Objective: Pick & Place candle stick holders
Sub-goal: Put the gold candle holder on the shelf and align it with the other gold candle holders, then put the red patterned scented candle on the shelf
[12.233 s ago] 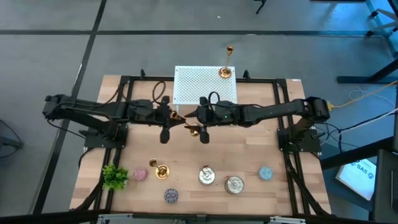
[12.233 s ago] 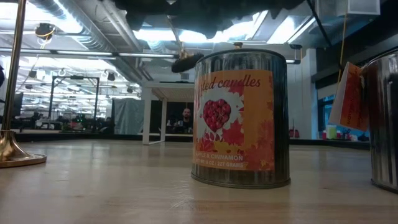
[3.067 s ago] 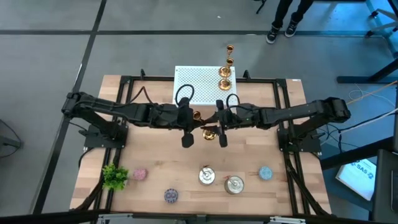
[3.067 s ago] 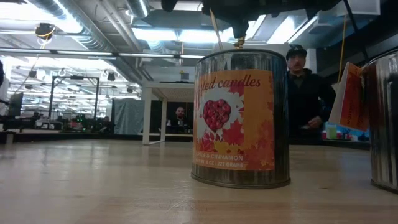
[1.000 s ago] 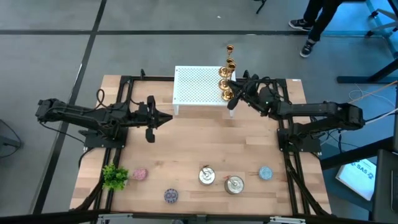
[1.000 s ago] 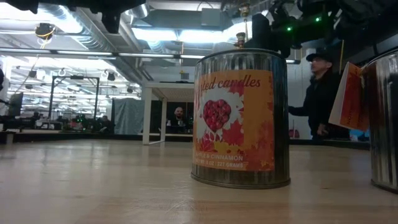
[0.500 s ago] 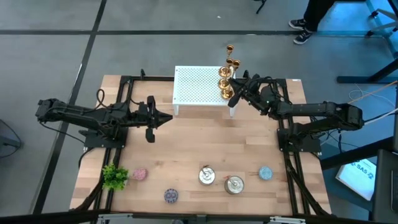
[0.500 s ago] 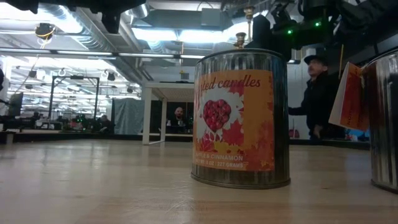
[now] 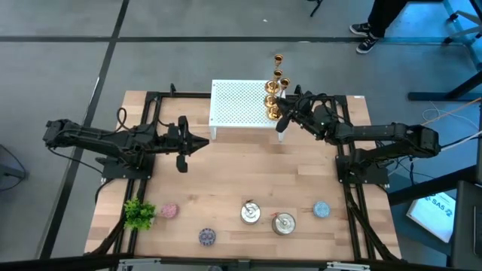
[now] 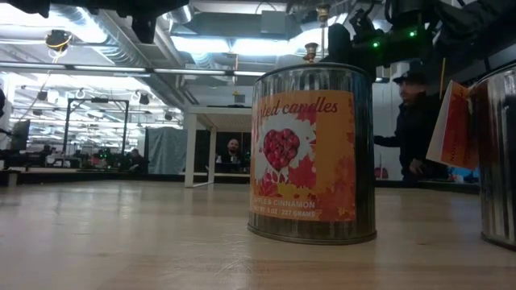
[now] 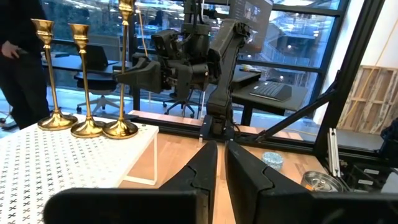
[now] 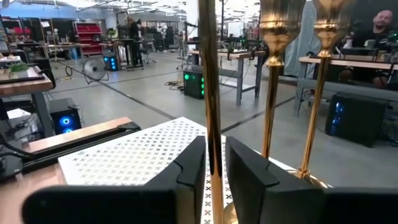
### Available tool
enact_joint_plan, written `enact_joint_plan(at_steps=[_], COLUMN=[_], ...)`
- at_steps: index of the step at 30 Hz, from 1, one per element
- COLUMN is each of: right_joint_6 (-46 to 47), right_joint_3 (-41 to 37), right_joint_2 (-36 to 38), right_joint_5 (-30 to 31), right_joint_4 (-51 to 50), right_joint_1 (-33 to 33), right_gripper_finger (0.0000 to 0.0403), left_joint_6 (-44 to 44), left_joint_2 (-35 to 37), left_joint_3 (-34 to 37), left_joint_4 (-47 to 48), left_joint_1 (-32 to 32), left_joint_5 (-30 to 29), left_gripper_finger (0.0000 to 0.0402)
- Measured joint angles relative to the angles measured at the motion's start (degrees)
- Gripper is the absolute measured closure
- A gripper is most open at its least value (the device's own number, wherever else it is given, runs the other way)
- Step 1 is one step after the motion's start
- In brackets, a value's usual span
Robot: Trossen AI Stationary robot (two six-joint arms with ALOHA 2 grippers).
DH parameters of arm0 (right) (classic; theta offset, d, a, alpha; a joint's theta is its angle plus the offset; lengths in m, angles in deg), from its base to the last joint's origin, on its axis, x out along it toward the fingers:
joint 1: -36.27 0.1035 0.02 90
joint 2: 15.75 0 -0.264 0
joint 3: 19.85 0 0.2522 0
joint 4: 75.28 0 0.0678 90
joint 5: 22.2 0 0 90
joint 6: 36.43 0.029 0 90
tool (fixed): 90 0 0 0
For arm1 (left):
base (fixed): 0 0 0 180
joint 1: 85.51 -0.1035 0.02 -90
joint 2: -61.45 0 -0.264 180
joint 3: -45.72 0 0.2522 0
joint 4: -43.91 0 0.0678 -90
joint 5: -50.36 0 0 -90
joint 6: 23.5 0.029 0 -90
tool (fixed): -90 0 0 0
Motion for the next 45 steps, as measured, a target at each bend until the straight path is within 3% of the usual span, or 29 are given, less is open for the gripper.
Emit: enact_joint_plan(at_steps=[4,13,17,23,32,38,45], right_joint_6=[-0.1,-0.1,0.2,4.9,13.1,15.4,18.1], right_joint_3=[0.0,0.0,0.1,0.1,0.1,0.1,0.1], right_joint_2=[0.0,0.7,3.8,10.8,17.8,18.2,18.2], right_joint_5=[0.0,2.1,2.6,1.4,-11.1,-13.7,-18.7], right_joint_4=[-0.1,-1.6,-6.8,-19.0,-36.4,-42.2,-43.8], right_joint_1=[0.0,0.0,0.0,0.1,3.2,8.5,15.1], right_gripper_finger=[0.0297,0.014,0.0097,0.0087,0.0087,0.0087,0.0087], left_joint_6=[0.0,0.2,0.2,2.0,0.5,2.9,2.4], left_joint_2=[0.0,0.0,0.0,0.0,0.0,-1.7,-9.9], left_joint_3=[0.0,0.0,0.0,0.0,-0.3,-4.2,-5.4], left_joint_4=[0.0,0.0,0.0,0.0,0.3,7.6,10.4], left_joint_1=[0.0,0.0,0.0,0.0,0.0,1.5,3.8], left_joint_5=[0.0,0.0,0.0,0.0,7.8,11.5,11.6], left_gripper_finger=[0.0374,0.0368,0.037,0.0363,0.0342,0.0314,0.0264])
